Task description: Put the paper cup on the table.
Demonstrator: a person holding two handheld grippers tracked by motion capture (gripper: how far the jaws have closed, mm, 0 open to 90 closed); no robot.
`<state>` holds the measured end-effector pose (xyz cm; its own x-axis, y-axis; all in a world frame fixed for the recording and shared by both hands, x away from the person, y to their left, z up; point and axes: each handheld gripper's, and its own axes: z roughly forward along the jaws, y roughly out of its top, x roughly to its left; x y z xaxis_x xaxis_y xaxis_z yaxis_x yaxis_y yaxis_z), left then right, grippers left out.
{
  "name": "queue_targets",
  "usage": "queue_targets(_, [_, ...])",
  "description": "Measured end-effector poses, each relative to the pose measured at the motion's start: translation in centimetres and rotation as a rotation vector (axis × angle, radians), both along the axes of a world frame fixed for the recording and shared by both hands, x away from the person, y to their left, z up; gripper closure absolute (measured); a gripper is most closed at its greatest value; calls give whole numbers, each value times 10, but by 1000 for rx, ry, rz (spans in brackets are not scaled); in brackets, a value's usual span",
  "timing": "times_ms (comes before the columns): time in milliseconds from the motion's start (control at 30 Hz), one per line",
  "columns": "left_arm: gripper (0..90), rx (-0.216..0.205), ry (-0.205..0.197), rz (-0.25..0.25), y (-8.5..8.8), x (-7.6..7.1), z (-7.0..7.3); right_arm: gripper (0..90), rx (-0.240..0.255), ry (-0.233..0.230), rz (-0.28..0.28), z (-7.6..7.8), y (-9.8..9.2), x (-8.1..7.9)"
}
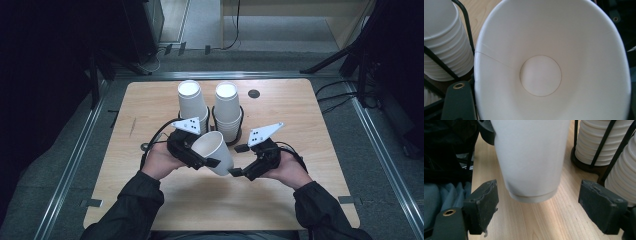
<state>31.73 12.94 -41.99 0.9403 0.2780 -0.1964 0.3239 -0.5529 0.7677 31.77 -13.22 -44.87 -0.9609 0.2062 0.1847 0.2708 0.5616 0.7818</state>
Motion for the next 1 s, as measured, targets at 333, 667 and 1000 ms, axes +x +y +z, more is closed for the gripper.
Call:
queue_targets(333, [211,125,-40,-25,-4,-1,-5,166,-25,-1,5,-4,1,0])
queue_targets(667, [211,240,-72,-45,-9,-1,-14,166,-78,5,29,-15,11,-4])
queue_targets(1000, [205,285,-47,0,10,9,-22,169,-78,30,20,-15,7,-2])
